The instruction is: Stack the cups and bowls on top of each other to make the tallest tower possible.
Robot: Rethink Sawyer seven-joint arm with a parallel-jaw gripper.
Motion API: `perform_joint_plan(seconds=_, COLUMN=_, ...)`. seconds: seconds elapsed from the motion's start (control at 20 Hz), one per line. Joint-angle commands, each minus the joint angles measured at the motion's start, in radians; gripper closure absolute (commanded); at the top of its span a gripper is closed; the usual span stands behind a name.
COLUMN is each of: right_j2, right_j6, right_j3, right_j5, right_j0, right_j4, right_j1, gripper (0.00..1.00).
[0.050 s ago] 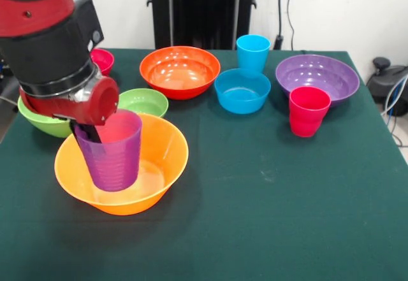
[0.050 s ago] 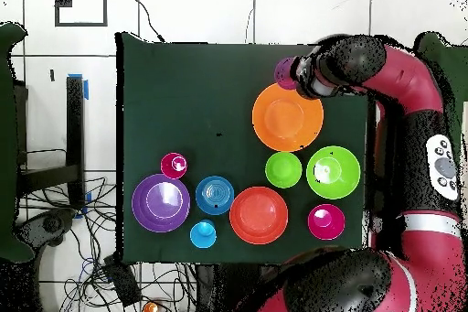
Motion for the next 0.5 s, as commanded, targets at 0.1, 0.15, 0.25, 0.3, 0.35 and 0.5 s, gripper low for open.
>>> perform_joint_plan(seconds=0.1, right_j2=-0.048, right_j6=0.066, right_j3=0.118, right_j5=-0.105, right_j0=0.017, right_j4=-0.019, right_j1=0.077, gripper=1.00)
perform_joint_plan(seconds=0.15, right_j2=-0.050, right_j6=0.065, right_j3=0.122, right_j5=-0.109, right_j0=0.017, right_j4=-0.017, right_j1=0.076, gripper=1.00)
perform_joint_plan(seconds=0.25, right_j2=-0.053, right_j6=0.054, right_j3=0.091, right_j5=-0.101, right_j0=0.021, right_j4=-0.016, right_j1=0.102, gripper=1.00)
perform_joint_plan(seconds=0.3, right_j2=-0.053, right_j6=0.050, right_j3=0.077, right_j5=-0.086, right_j0=0.021, right_j4=-0.010, right_j1=0.106, gripper=1.00)
perform_joint_plan(seconds=0.35, right_j2=-0.053, right_j6=0.048, right_j3=0.075, right_j5=-0.087, right_j0=0.021, right_j4=-0.007, right_j1=0.108, gripper=1.00)
perform_joint_plan(seconds=0.5, right_j2=-0.046, right_j6=0.040, right_j3=0.097, right_j5=-0.088, right_j0=0.015, right_j4=0.008, right_j1=0.096, gripper=1.00)
